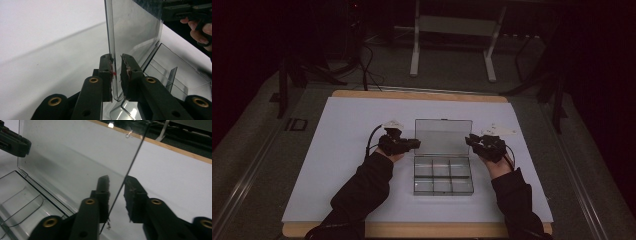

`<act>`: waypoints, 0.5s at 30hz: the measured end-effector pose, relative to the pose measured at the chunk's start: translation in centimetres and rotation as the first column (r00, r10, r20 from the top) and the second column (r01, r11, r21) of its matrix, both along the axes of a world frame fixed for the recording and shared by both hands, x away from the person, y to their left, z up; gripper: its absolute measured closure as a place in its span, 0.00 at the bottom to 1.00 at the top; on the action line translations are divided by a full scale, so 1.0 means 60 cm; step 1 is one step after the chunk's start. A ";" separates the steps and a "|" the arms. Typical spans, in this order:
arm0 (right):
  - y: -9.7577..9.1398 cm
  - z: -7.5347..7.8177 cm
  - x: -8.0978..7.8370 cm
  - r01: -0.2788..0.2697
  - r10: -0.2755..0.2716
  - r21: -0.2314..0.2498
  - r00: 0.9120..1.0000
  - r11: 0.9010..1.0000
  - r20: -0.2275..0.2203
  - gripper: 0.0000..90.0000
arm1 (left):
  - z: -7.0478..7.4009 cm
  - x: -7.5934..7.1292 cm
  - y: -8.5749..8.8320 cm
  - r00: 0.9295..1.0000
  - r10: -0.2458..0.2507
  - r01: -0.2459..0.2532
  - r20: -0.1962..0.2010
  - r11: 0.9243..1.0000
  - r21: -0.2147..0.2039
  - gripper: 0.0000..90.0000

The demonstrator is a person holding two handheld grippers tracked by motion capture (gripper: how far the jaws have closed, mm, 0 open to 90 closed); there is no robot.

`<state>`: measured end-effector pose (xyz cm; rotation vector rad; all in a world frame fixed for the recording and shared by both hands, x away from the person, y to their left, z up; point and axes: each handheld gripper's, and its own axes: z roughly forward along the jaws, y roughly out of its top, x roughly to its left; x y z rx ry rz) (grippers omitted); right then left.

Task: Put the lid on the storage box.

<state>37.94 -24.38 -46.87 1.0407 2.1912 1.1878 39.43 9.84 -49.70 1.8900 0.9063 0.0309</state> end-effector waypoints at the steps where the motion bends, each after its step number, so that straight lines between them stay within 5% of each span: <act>1: -0.004 0.001 0.001 -0.009 0.009 0.013 1.000 1.000 -0.007 0.85 | 0.001 -0.001 0.000 1.000 0.006 -0.006 0.008 1.000 -0.003 0.90; 15: -0.021 0.013 -0.018 -0.069 0.069 0.038 0.997 0.997 -0.014 0.91 | 0.019 -0.025 0.001 0.998 0.005 -0.006 0.068 1.000 0.009 0.90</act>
